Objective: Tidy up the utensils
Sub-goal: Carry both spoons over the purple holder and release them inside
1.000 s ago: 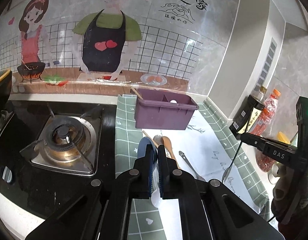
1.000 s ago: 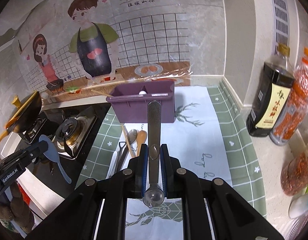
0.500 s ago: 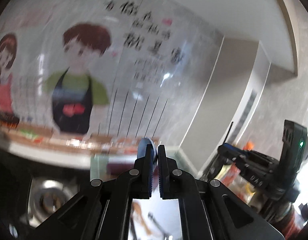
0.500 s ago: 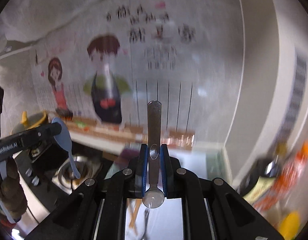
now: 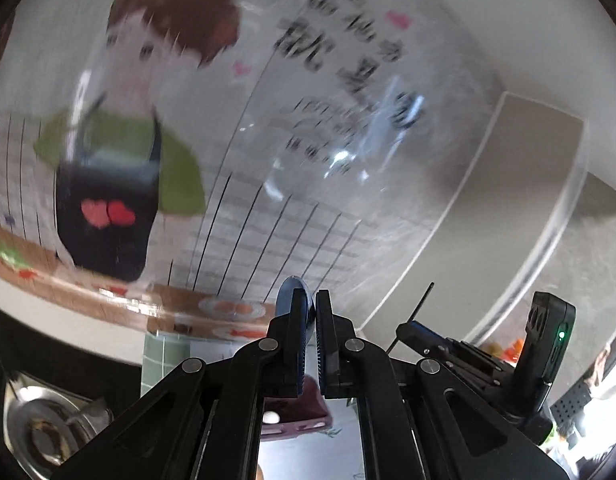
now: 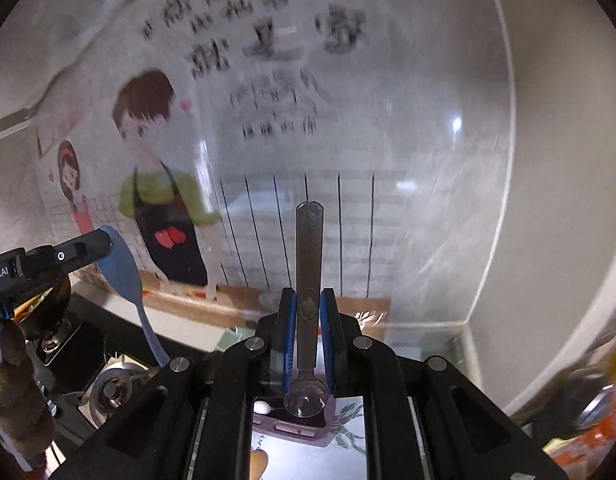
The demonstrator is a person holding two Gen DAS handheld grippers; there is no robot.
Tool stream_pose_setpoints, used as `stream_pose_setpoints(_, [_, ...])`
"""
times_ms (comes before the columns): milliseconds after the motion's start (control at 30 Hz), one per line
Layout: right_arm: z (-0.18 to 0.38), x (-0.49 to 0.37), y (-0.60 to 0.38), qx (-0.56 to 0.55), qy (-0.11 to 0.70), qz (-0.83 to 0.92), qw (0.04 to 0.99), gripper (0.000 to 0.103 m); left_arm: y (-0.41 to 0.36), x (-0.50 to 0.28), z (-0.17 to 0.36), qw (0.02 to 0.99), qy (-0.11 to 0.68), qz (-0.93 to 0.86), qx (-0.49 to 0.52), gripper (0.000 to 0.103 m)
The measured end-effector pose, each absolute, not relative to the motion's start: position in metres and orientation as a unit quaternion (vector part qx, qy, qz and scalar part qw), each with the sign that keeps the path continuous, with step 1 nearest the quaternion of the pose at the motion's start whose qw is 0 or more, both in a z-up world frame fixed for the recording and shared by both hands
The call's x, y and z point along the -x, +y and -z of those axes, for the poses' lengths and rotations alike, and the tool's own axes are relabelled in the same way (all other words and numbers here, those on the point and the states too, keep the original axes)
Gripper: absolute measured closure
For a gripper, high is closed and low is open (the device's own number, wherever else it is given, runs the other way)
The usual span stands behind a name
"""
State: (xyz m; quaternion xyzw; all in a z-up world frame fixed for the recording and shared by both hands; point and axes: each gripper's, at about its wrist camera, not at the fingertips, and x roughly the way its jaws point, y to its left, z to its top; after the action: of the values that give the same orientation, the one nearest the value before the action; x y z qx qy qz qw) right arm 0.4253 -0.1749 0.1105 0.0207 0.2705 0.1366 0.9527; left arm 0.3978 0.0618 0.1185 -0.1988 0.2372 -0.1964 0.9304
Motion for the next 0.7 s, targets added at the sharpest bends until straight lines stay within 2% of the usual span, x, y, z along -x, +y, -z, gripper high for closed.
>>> stream_pose_setpoints(333, [-0.036,-0.467,-0.161,-0.011,0.318,-0.146,0.937,0.091,0.055,-0.448,-0.045,0.907,0.296,0.187,0.234,0.099])
stream_pose_setpoints(600, [0.009,-0.474,-0.157,-0.006,0.373,-0.151,0.915,0.091,0.049,-0.439,-0.010,0.906,0.348,0.150,0.188,0.098])
stream_pose_setpoints(700, [0.017,-0.470,-0.157,-0.004,0.387,-0.155,0.909,0.085,0.053,-0.425,0.003,0.900,0.367,0.147,0.186,0.097])
